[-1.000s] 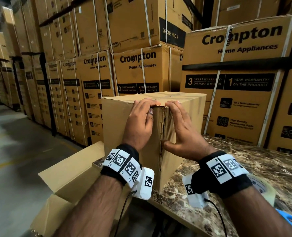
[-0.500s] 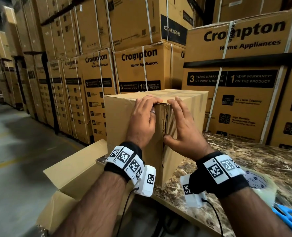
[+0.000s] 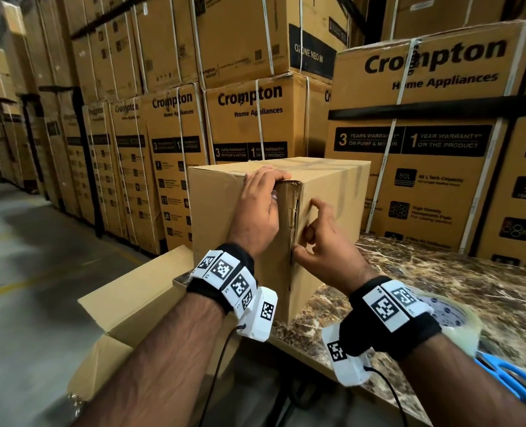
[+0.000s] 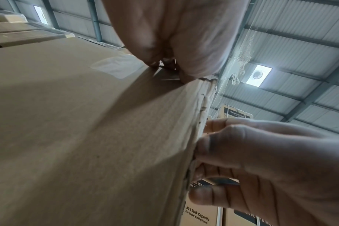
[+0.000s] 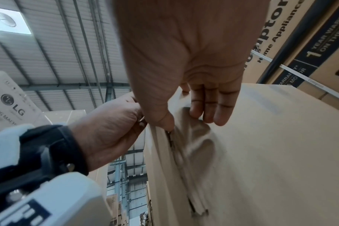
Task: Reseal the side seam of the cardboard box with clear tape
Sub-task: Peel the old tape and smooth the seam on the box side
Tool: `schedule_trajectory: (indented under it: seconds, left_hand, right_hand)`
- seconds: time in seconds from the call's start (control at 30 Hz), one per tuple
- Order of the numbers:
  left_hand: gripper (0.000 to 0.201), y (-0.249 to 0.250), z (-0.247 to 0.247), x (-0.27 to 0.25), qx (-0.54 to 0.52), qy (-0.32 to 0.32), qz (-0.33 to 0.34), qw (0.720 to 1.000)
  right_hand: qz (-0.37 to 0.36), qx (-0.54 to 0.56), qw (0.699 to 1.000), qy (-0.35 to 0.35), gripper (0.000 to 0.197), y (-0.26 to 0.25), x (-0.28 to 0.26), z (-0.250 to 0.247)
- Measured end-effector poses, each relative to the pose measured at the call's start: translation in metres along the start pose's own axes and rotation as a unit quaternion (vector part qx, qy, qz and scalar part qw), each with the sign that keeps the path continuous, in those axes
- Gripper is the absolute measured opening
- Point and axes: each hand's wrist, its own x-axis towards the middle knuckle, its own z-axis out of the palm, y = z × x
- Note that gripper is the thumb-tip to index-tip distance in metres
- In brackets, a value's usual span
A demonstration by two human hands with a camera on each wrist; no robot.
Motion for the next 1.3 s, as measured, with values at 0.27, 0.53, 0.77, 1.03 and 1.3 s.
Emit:
schedule_trajectory:
  seconds: [0.27,0.53,0.77,1.03,1.3]
  left_hand:
    - [0.043,0.002,-0.002,0.002,0.016,-0.002,-0.008,1.000]
    - [0.042,0.002,-0.002,0.001,0.019,0.000,-0.008,1.000]
    - [0.041,0.001,-0.002,0.003,0.019,-0.010,-0.018,1.000]
    - [0.040,0.001,-0.002,0.003,0.010,-0.015,-0.014,1.000]
    - [0.040,0.001,-0.002,0.002,0.004,-0.009,-0.011,1.000]
  right_hand:
    - [-0.013,-0.020,0.999,0.039,0.086,-0.004,-0.001,0.011]
    - [0.017,0.061,0.997,-0.044,0.099,0.004,-0.008,-0.005]
    - [0.008,-0.049,0.999,0.004,0.110,0.001,-0.004,0.014]
    - [-0.024,-0.096,0.995,-0.028,0.111,0.011,-0.012,0.005]
    - [0.000,-0.112,0.994,-0.018,0.120,0.011,-0.013,0.015]
